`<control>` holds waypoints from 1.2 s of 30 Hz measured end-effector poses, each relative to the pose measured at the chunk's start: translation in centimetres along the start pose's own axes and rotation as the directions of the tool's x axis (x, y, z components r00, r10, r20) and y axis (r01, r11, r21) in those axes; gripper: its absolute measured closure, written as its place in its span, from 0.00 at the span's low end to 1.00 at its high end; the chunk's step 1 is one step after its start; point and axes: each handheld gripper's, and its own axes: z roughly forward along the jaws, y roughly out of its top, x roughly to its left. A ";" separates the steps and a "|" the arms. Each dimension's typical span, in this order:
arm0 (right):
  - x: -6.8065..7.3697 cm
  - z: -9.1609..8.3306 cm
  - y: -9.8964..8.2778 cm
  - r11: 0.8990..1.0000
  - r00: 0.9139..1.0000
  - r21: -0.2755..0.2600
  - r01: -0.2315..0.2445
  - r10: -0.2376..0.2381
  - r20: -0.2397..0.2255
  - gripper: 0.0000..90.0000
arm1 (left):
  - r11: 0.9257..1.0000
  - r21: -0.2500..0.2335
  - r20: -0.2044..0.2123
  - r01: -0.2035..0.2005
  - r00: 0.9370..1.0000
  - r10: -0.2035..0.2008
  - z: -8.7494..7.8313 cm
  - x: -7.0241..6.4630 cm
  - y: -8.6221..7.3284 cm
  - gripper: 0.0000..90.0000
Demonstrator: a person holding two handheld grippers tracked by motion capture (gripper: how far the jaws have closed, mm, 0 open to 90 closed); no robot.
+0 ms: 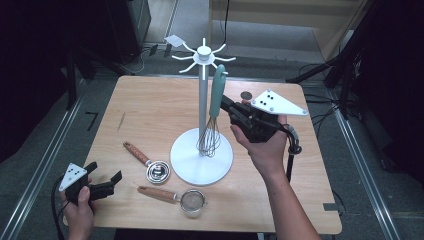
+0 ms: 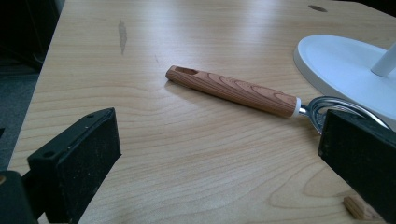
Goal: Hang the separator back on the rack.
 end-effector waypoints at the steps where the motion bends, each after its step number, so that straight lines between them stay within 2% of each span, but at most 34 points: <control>1: 0.2 0.0 0.0 1.000 1.000 0.001 0.003 -0.003 -0.005 1.00 | 1.000 0.001 -0.002 -0.001 1.000 0.001 0.0 0.0 0.0 0.00; 36: 3.6 0.7 -0.4 0.999 0.999 0.011 0.032 -0.031 -0.032 1.00 | 1.000 0.001 0.008 -0.002 1.000 0.002 0.0 0.0 0.0 0.00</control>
